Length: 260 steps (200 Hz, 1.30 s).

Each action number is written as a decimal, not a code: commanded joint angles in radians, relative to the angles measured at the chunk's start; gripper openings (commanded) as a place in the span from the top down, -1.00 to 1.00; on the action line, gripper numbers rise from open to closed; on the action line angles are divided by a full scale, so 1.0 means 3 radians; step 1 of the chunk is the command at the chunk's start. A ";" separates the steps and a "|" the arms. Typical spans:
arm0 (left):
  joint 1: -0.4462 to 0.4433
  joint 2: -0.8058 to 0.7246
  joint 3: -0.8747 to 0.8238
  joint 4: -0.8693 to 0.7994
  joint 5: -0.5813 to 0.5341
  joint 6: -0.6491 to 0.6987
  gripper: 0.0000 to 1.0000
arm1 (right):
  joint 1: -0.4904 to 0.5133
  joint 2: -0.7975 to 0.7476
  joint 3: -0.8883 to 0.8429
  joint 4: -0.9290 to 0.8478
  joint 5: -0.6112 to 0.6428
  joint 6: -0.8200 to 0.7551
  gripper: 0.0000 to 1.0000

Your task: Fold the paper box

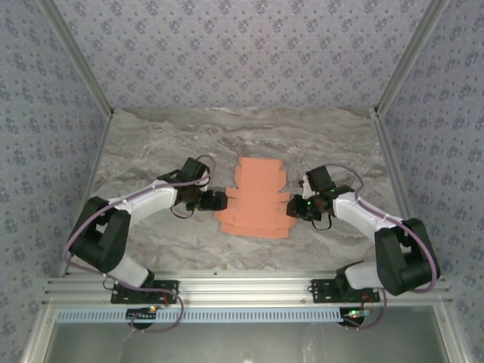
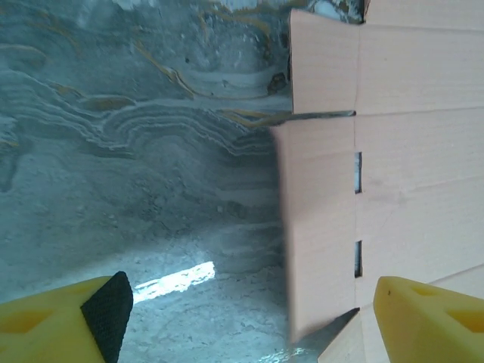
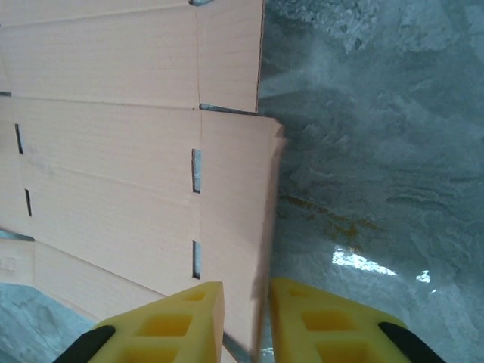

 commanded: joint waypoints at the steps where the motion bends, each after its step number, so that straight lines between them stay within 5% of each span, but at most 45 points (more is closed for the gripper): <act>1: -0.0024 -0.0064 -0.0119 0.0114 -0.0060 -0.0123 -0.57 | 0.0023 0.0016 0.0085 -0.0087 0.0111 -0.0092 0.79; 21: -0.0093 0.0003 -0.0114 0.0246 -0.0084 -0.0114 -0.37 | 0.0027 -0.0033 0.0095 -0.0073 0.0101 -0.0200 0.94; 34: -0.0104 0.0041 -0.0091 0.0305 -0.0071 -0.0106 -0.02 | 0.0019 -0.0036 0.0114 -0.0056 0.0093 -0.0278 1.00; 52: -0.0105 0.0075 -0.0048 0.0267 -0.0121 -0.0113 0.42 | 0.0023 -0.0021 0.0162 -0.0047 0.0052 -0.0343 1.00; 83: -0.0104 0.0060 -0.0035 0.0197 -0.0207 -0.0042 0.79 | 0.0009 -0.0006 0.0187 0.0059 0.0068 -0.0428 1.00; 93: -0.0104 0.0047 -0.0046 0.0191 -0.0200 -0.0089 1.00 | -0.0003 0.0000 0.0236 0.0018 0.0136 -0.0477 0.80; 110: -0.0103 0.0016 -0.0067 0.0192 -0.0126 -0.0242 1.00 | -0.0013 -0.0081 0.0298 -0.0049 0.0215 -0.0518 0.10; 121: -0.0107 -0.0007 -0.0043 0.0157 -0.0082 -0.0331 1.00 | 0.0013 -0.0240 0.0248 0.0020 0.0225 -0.0573 -0.08; 180: -0.0084 -0.0068 0.0133 -0.0077 0.0119 -0.0996 1.00 | 0.0731 -0.0995 0.0110 0.0225 0.0490 -0.1587 -0.11; 194: -0.0042 -0.0124 0.0124 -0.0163 0.0103 -0.1281 1.00 | 0.1130 -0.0986 0.0161 0.0288 0.0963 -0.1861 -0.13; 210: 0.0004 -0.0303 -0.0084 0.0129 0.0255 -0.1667 1.00 | 0.1270 -0.0904 0.0325 0.0283 0.1526 -0.1458 -0.13; 237: 0.0050 -0.0451 -0.0056 0.0171 0.0341 -0.1793 1.00 | 0.1210 -0.0944 0.0299 0.0466 0.1302 -0.1060 -0.16; 260: 0.0106 -0.0431 0.0054 0.0055 0.0330 -0.1743 1.00 | 0.1155 -0.0906 0.0264 0.0551 0.0705 -0.1114 -0.17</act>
